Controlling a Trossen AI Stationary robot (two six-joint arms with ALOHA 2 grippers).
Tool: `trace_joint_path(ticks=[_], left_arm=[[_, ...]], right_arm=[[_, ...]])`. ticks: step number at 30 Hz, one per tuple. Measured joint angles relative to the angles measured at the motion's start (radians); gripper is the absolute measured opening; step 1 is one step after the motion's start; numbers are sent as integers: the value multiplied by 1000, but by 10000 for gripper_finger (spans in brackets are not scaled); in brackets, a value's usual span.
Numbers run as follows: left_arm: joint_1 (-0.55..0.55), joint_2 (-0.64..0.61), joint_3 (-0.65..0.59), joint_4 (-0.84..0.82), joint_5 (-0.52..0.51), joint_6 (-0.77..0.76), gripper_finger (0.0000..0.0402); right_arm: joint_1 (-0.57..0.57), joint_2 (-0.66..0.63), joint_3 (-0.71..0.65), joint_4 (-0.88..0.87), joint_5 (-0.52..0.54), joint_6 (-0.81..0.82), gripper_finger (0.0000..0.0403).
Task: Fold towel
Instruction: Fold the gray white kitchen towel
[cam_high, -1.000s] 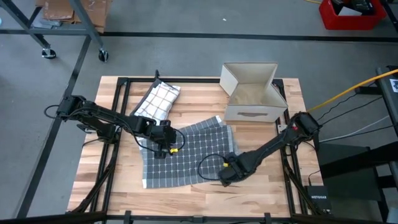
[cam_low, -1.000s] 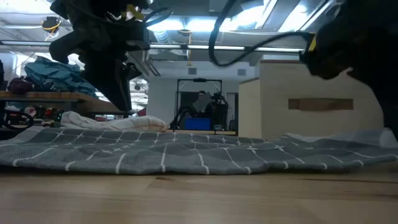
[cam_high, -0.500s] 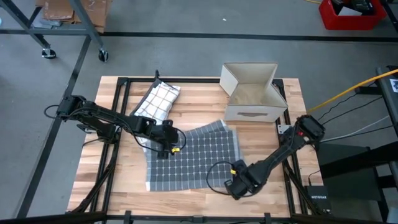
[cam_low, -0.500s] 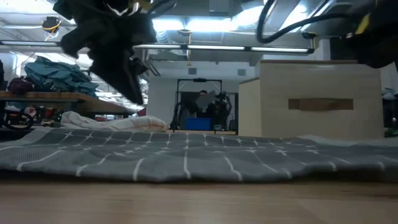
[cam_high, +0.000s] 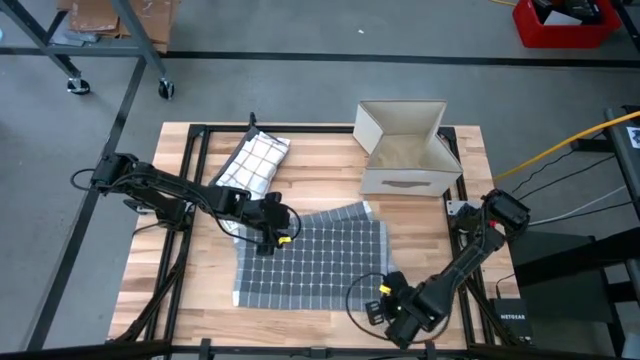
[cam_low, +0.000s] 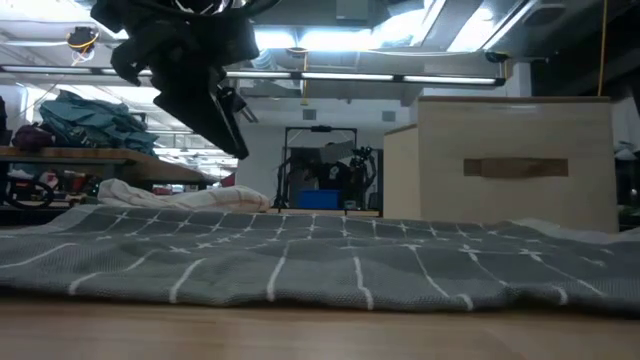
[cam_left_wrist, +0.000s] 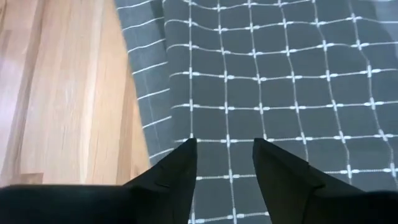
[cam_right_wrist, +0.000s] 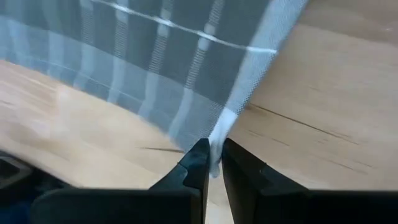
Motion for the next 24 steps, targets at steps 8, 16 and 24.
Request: trace_joint_path(ticks=[8,16,24], left_arm=[[-40,0,-9,-16,213,0,120],[-135,14,-91,4,215,1,103],[-230,61,-159,1,216,-61,86]], right_arm=[[53,20,1,247,219,13,46],[53,45,1,323,239,-102,46],[53,45,1,319,2,-175,46]])
